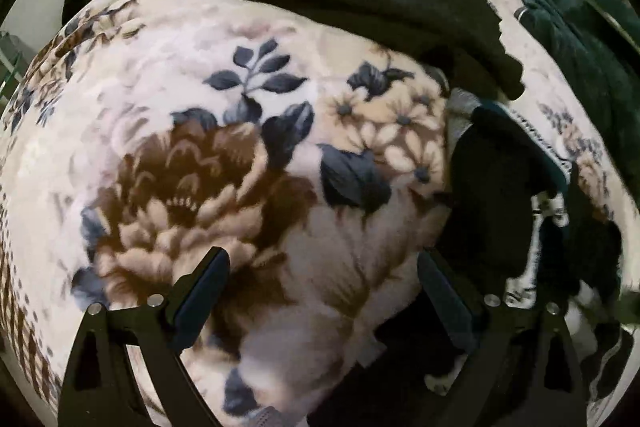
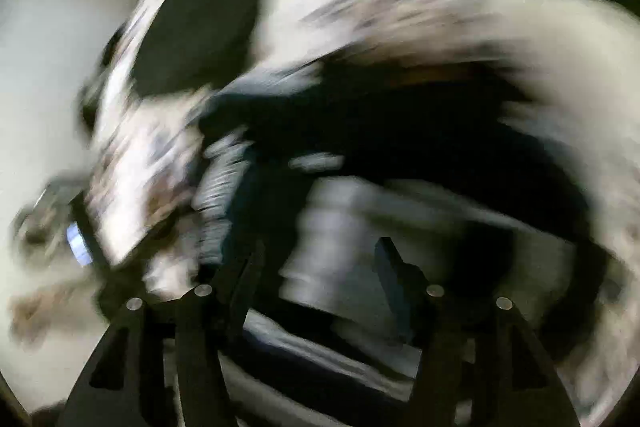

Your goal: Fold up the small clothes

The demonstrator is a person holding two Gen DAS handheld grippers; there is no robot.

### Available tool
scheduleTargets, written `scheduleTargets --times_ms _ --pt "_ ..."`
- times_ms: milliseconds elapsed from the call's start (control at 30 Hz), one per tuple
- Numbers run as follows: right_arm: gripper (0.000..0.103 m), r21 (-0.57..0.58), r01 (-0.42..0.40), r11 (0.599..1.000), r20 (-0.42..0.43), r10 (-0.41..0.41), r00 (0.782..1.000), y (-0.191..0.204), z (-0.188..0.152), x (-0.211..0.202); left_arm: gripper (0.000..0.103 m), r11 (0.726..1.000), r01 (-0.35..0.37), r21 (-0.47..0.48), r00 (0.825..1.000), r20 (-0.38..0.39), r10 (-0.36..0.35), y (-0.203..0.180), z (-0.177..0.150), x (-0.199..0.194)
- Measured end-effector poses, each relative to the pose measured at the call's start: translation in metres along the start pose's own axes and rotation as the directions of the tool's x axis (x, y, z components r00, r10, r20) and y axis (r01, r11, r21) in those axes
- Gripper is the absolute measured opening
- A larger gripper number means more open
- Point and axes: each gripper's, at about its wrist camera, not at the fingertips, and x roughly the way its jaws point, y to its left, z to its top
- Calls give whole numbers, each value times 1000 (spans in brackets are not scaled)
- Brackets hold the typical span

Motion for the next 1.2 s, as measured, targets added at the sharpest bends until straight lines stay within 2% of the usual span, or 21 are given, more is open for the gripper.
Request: scheduleTargets --times_ms 33,133,200,267,300,400,433,500,567,600,667,733,767,800,867,900,967,1000,1067,1133,1200 --pt "60 -20 -58 998 -73 56 996 15 17 29 96 1000 -10 6 1000 -3 10 1 1 3" --pt "59 -41 -62 997 -133 56 990 39 54 85 96 1000 -22 15 1000 -20 22 8 5 9" --pt "59 -20 48 999 -51 -49 997 41 83 100 96 1000 -22 17 999 -34 22 14 7 10" --pt "59 19 174 985 66 -175 982 36 106 94 96 1000 -16 14 999 -36 17 21 8 5" --pt "59 36 195 980 96 -198 976 35 112 88 96 1000 -7 10 999 -39 8 24 6 0" --pt "60 -1 99 995 112 -98 989 41 114 69 96 996 34 -86 998 -52 -39 41 -5 -18" --pt "60 -52 101 994 111 -95 989 48 112 64 95 985 76 -152 995 -54 -85 49 -11 -25" --pt "64 -174 134 976 83 -121 989 61 108 65 95 938 181 -295 978 -49 -204 63 -26 -37" --pt "64 -250 135 959 24 -133 991 66 108 79 92 892 260 -369 953 -51 -299 64 -37 -39" --pt "64 -273 138 952 1 -143 990 72 104 84 87 880 279 -384 944 -56 -324 60 -41 -37" --pt "64 -317 111 942 -74 -142 987 72 101 98 84 902 232 -365 959 -68 -274 47 -43 -28" --pt "52 -341 91 936 -101 -133 986 69 98 105 84 933 162 -323 976 -85 -199 31 -37 -13" --pt "35 -363 117 924 -72 -153 986 70 97 107 84 945 135 -297 980 -99 -171 25 -33 -5" --pt "27 -371 175 912 -26 -199 980 69 98 109 84 952 126 -280 980 -116 -164 24 -31 2" --pt "28 -303 257 918 27 -261 965 59 103 112 84 953 146 -266 977 -111 -180 27 -29 -1" --pt "28 -245 249 937 34 -249 968 52 105 106 84 957 149 -250 977 -110 -181 28 -28 -6" --pt "38 -140 207 968 58 -201 978 36 99 82 84 965 173 -198 974 -108 -197 28 -25 -24" --pt "53 -111 190 975 79 -182 980 29 90 67 84 969 182 -168 974 -103 -201 25 -24 -31" --pt "68 -41 179 983 135 -172 976 9 62 31 84 984 160 -79 981 -95 -168 15 -18 -45" --pt "68 51 198 979 177 -204 963 -23 23 -5 84 986 166 32 985 -55 -164 -4 -6 -56" --pt "68 157 263 952 180 -290 940 -57 -18 -27 84 983 144 110 990 -16 -143 -23 7 -55"
